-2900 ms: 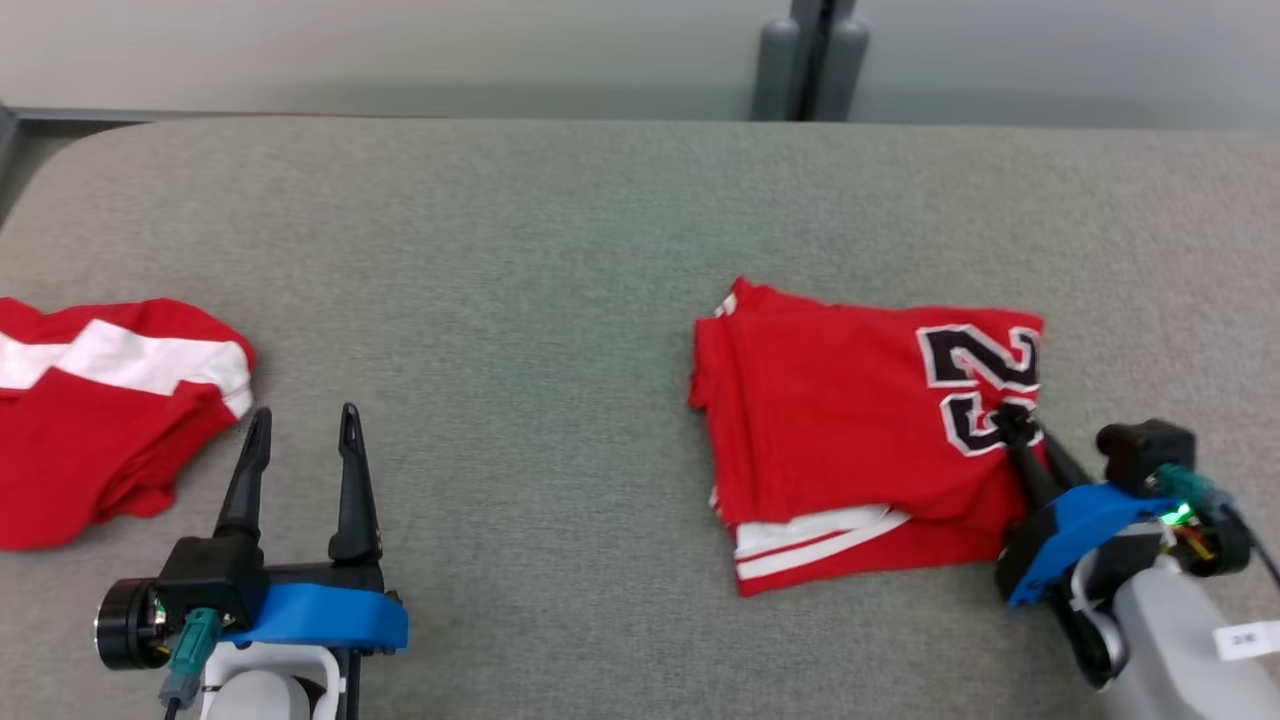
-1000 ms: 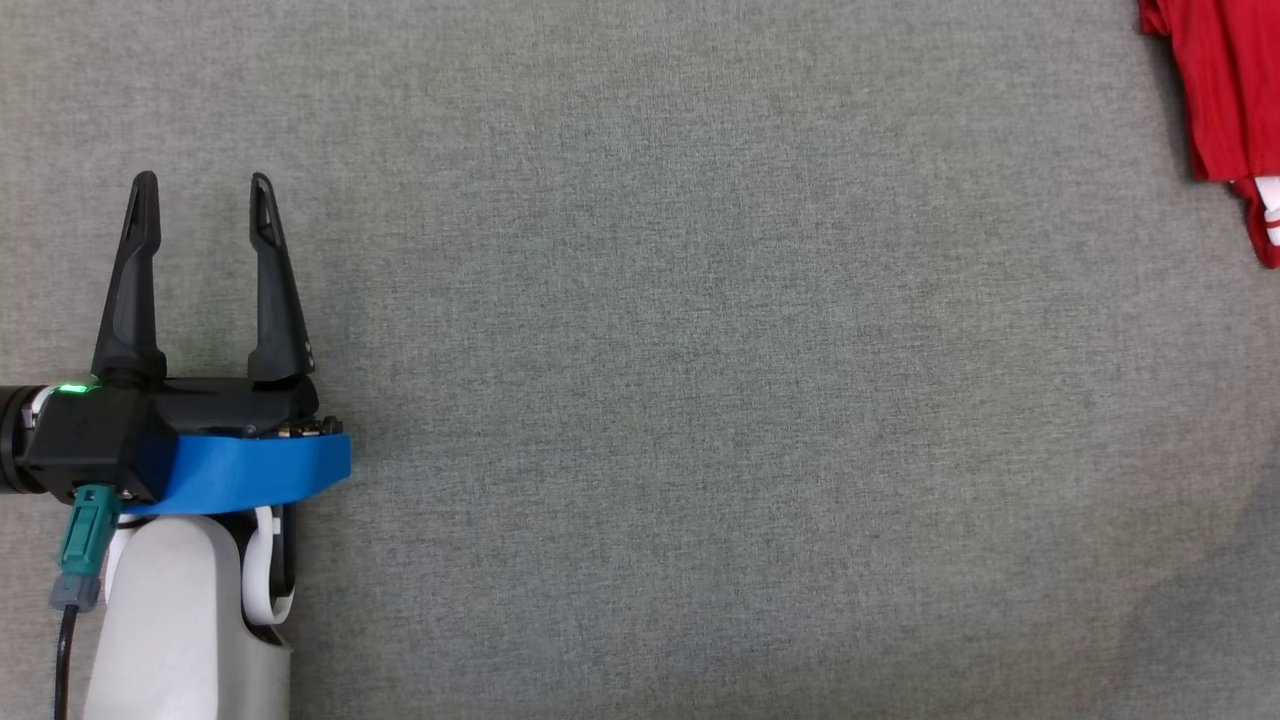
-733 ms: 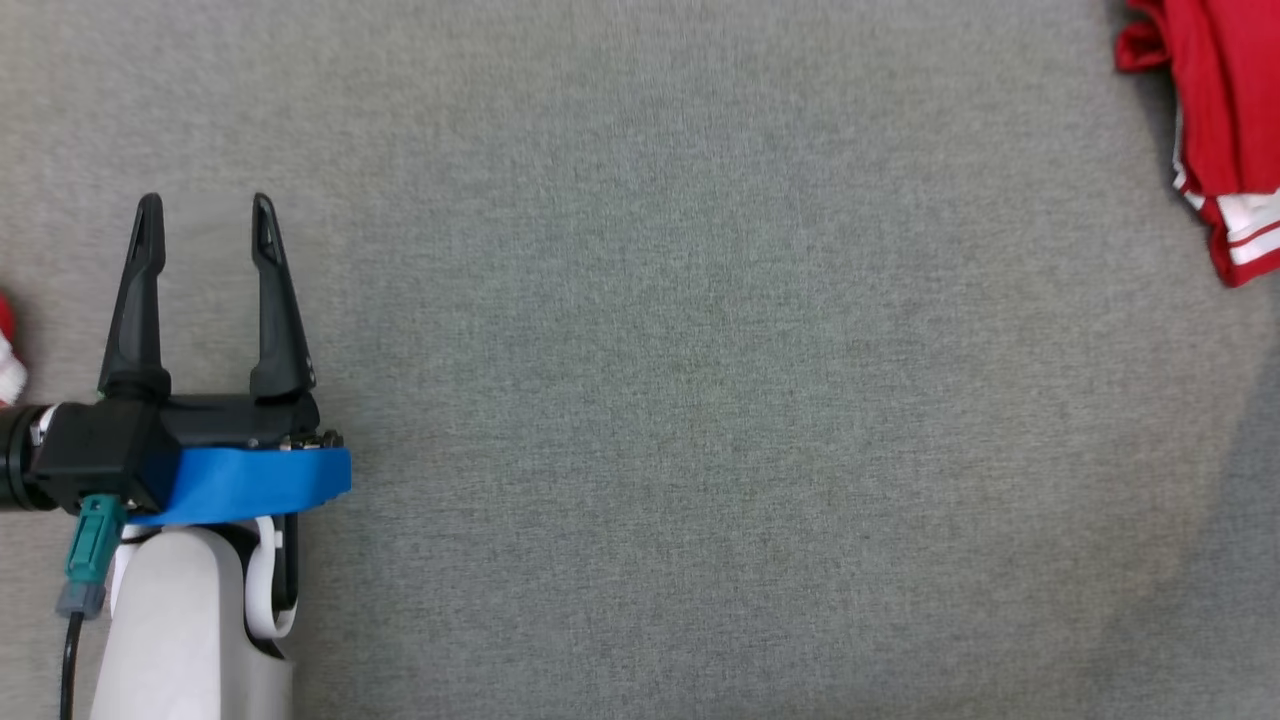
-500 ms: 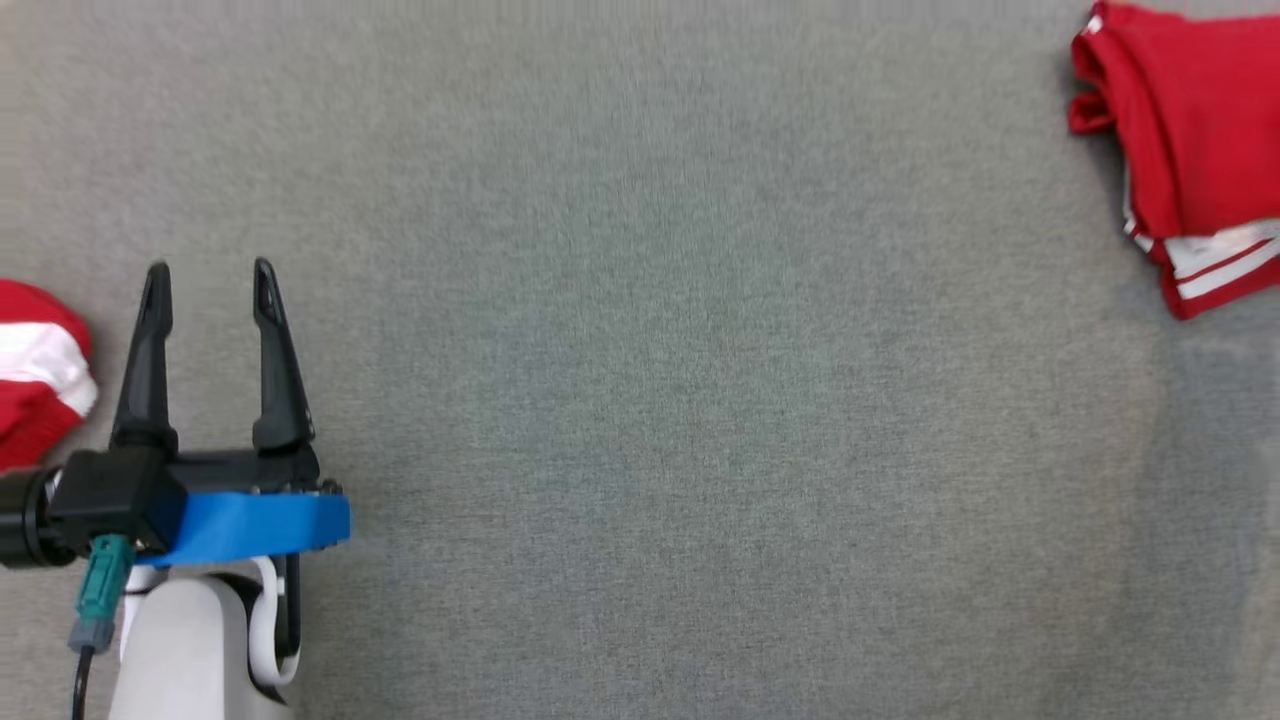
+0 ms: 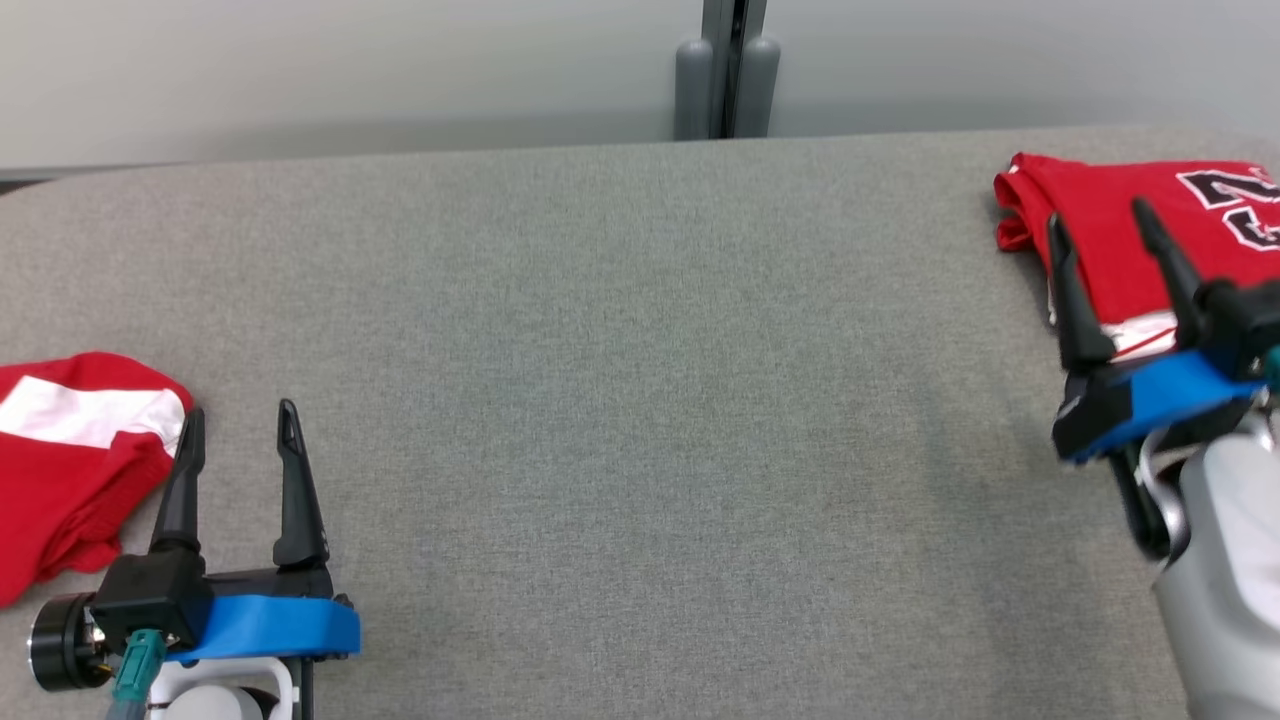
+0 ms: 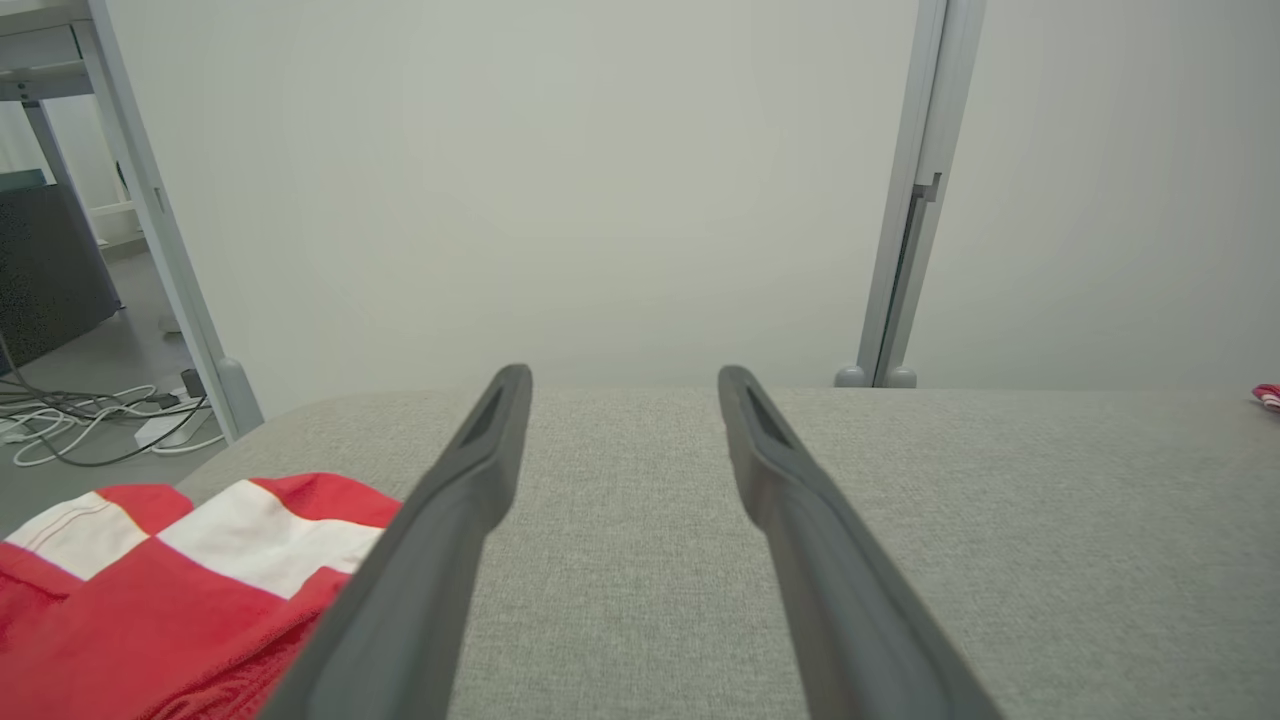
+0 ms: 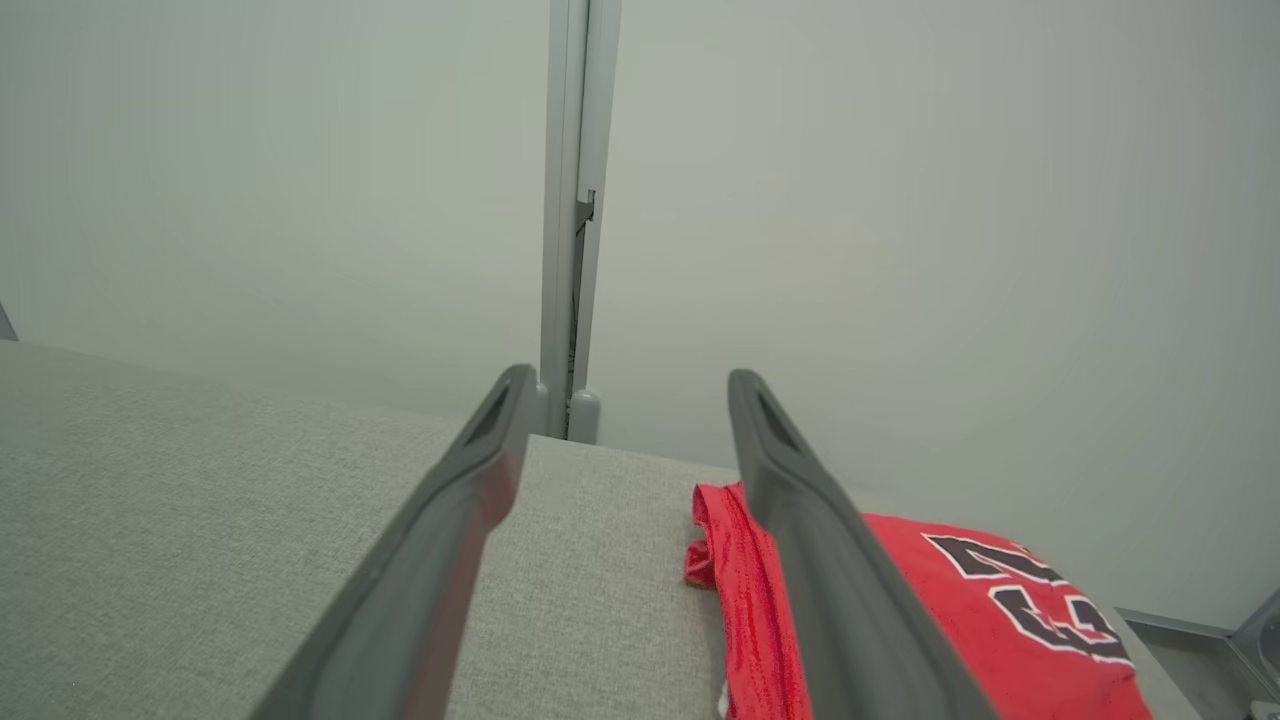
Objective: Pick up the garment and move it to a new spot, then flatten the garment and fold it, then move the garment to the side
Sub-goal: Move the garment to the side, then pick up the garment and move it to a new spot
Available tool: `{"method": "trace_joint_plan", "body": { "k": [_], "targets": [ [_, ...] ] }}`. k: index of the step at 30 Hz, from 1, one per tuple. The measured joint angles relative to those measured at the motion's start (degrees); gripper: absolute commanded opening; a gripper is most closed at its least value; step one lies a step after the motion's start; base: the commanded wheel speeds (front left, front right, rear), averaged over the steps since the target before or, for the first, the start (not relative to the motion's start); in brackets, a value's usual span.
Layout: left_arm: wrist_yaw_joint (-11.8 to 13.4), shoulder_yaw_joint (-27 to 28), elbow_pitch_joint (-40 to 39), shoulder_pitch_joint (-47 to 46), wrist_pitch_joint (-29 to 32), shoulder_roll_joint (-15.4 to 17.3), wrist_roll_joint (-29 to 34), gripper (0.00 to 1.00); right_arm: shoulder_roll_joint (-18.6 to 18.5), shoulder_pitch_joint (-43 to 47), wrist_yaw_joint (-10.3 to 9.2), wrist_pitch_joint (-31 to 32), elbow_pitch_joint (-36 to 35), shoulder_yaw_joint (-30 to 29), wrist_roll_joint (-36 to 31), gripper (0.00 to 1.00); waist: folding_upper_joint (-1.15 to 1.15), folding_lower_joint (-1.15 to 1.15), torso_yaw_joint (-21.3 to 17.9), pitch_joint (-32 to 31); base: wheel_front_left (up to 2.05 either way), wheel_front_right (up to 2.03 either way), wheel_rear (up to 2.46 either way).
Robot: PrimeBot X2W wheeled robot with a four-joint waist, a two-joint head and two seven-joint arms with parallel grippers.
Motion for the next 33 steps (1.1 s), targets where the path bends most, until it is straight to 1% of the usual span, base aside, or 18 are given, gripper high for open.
{"method": "trace_joint_plan", "body": {
  "k": [8,12,20,25,33],
  "targets": [
    [0.0,-0.3,1.5,1.9,0.0,-0.4,-0.4,1.0,3.5,11.5,0.0,0.1,-8.0,-1.3,1.5,1.0,0.0,0.01,-0.3,-3.4,0.0,0.0,0.0],
    [0.0,-0.4,1.9,2.9,0.0,-0.6,-0.5,1.0,5.2,16.6,-0.01,1.3,-12.8,-2.9,1.3,1.0,0.0,0.01,-0.7,-4.5,0.0,0.0,0.0],
    [-0.3,-0.9,2.8,3.1,0.0,-0.9,-0.8,1.0,9.9,25.5,-0.01,4.5,-22.1,-5.2,-0.7,1.0,0.0,0.01,-0.9,-5.6,0.0,0.0,0.0],
    [-0.3,-1.0,3.1,3.1,0.0,-0.9,-0.8,1.0,11.7,29.0,-0.01,6.0,-25.2,-5.4,-0.7,1.0,0.0,0.01,-0.7,-5.9,0.0,0.0,0.0],
    [-0.5,-1.2,3.3,3.0,0.0,-0.7,-0.7,1.0,12.4,29.9,-0.01,6.9,-26.4,-5.7,-1.1,1.0,0.0,0.02,-0.5,-5.7,0.0,0.0,0.0]
  ]
}}
